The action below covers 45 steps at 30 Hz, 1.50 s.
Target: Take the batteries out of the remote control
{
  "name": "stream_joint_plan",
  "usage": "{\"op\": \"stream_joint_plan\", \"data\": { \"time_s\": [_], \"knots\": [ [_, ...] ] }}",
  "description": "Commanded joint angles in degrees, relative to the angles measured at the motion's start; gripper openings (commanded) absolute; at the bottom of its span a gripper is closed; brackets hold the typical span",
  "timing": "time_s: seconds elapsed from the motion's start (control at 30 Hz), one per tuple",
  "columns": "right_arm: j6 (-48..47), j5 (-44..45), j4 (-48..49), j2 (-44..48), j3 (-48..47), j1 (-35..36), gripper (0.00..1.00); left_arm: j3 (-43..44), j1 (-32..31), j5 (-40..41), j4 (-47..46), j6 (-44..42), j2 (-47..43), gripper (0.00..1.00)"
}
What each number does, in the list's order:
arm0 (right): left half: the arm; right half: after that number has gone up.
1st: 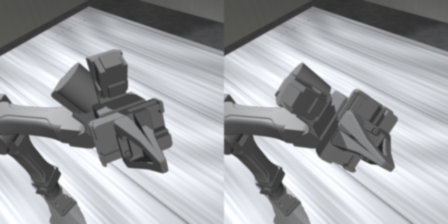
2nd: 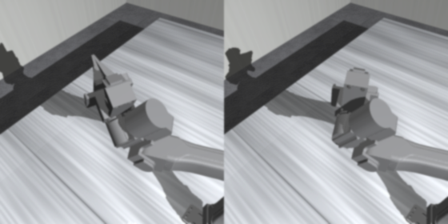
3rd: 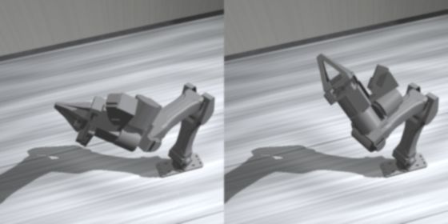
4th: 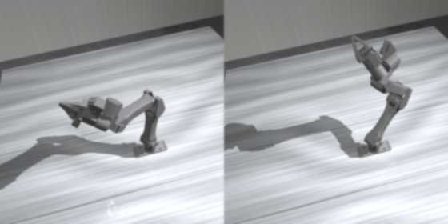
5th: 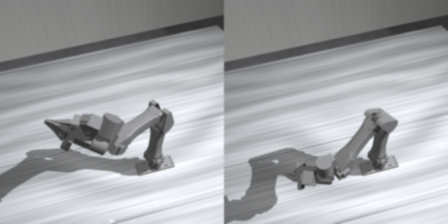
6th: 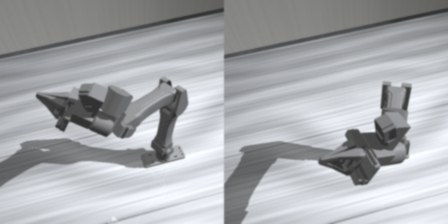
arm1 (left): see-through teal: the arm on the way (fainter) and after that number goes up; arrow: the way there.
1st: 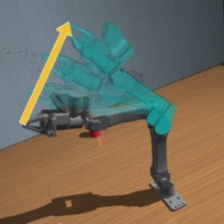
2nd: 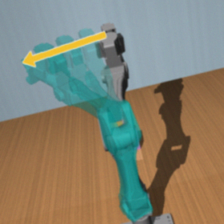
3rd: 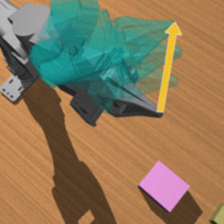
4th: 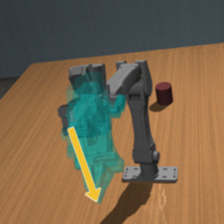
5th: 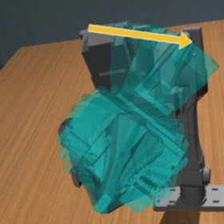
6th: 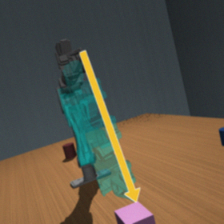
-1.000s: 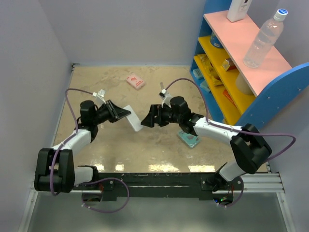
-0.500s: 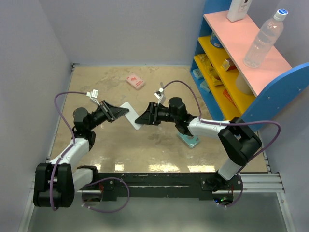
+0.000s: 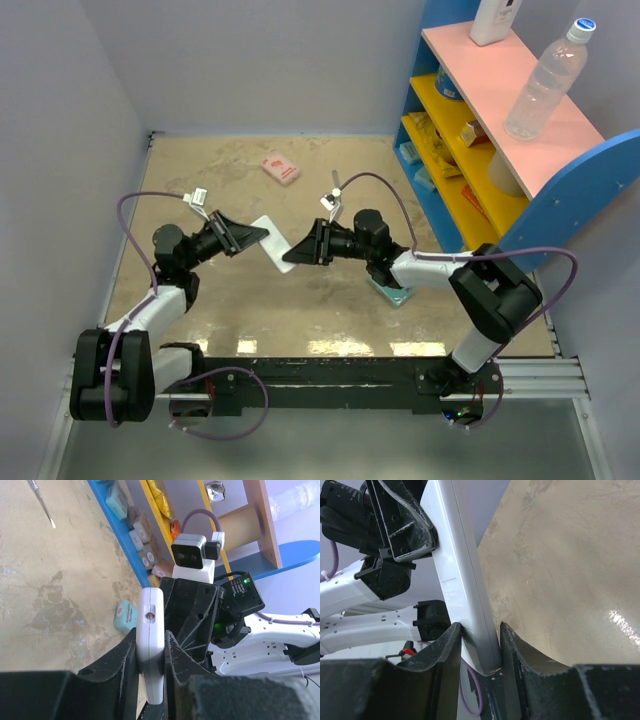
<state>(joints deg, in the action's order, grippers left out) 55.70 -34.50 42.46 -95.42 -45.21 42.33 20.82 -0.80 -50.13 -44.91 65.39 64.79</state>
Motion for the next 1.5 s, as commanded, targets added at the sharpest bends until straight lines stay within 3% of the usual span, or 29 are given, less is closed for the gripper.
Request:
{"op": "stream_joint_plan", "data": {
  "time_s": [0.0, 0.13, 0.27, 0.43, 0.5, 0.57, 0.67, 0.77, 1.0, 1.33, 1.47],
  "knots": [
    [-1.12, 0.4, -1.41, -1.61, 2.84, 0.39, 0.35, 0.71, 0.18, 2.23, -4.31, -3.33, 0.24, 0.0],
    [-1.21, 0.4, -0.89, -1.35, 4.6, 0.48, 0.42, 0.8, 0.18, 2.84, -4.14, -4.38, 1.03, 0.0],
    [-1.47, -0.04, -0.8, -1.26, 5.22, 0.56, 0.33, 1.15, 0.18, 3.63, -4.31, -4.74, 1.74, 0.0],
    [-2.09, -0.13, -1.41, 0.32, 5.49, 0.48, 0.32, 1.24, 0.18, 3.9, -4.84, -4.56, 2.09, 0.0],
    [-2.09, -0.04, -1.76, 0.84, 5.05, 0.48, 0.4, 1.07, 0.18, 4.07, -4.75, -4.74, 2.0, 0.0],
    [-1.91, 1.27, -2.72, 1.72, 4.26, 0.56, 0.58, 0.54, 0.18, 3.99, -4.84, -4.65, 1.65, 0.0],
    [-1.13, 1.8, -3.61, 1.9, 2.33, 0.48, 0.75, -0.25, 0.18, 4.25, -4.84, -4.3, 0.95, 0.0],
    [0.1, 1.72, -3.61, 1.29, 0.13, 0.56, 0.77, -0.69, 0.18, 4.25, -4.84, -4.13, 0.51, 0.0],
    [2.74, 1.72, -1.51, -1.61, -3.65, 0.48, 0.65, -0.78, 0.18, 4.34, -7.39, -2.2, 1.03, 0.0],
    [4.68, 0.75, 3.24, -4.78, -1.2, 0.56, 0.31, 0.98, 0.18, 4.77, -7.48, -1.31, 1.83, 0.0],
    [3.89, 0.49, 3.86, -4.69, 1.0, 0.56, 0.25, 1.51, 0.18, 5.65, -5.81, -3.07, 2.26, 0.0]
  ]
}}
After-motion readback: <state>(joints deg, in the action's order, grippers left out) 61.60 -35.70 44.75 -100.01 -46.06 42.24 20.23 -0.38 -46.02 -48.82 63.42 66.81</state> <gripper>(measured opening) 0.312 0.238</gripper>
